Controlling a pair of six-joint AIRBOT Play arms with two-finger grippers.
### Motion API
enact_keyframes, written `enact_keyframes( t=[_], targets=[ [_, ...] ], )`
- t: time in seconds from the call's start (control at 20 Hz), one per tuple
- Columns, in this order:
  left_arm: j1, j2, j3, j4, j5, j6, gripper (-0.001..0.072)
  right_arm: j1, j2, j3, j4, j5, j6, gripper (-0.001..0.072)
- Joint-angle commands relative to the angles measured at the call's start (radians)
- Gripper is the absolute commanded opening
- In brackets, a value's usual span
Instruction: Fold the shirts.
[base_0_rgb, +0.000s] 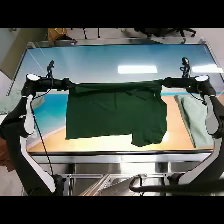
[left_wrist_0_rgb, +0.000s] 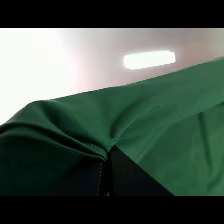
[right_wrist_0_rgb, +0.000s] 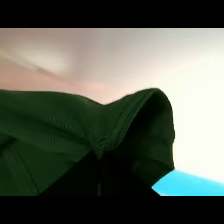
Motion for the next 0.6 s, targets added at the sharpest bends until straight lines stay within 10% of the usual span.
enact_keyframes(
  t=[0.0, 0.3, 0.35, 0.4, 0.55],
  targets=[
    [-0.021, -0.058, 0.084, 0.15, -0.007, -0.035, 0.0015, 0.0, -0.035, 0.002, -0.137, 0.049, 0.079, 0.0016],
    [-0.027, -0.058, 0.087, 0.169, -0.067, -0.026, 0.0019, 0.012, -0.053, 0.001, -0.15, 0.063, 0.098, 0.0016],
    [-0.027, -0.05, 0.087, 0.168, -0.097, -0.026, 0.0162, 0.011, -0.043, 0.001, -0.149, 0.064, 0.098, 0.0017],
    [-0.027, -0.037, 0.087, 0.168, -0.126, -0.027, 0.0559, 0.011, -0.027, 0.002, -0.15, 0.067, 0.099, 0.0019],
    [-0.01, 0.043, 0.087, 0.214, -0.215, -0.138, 0.052, 0.009, 0.058, 0.005, -0.17, 0.109, 0.136, 0.0269]
  ],
)
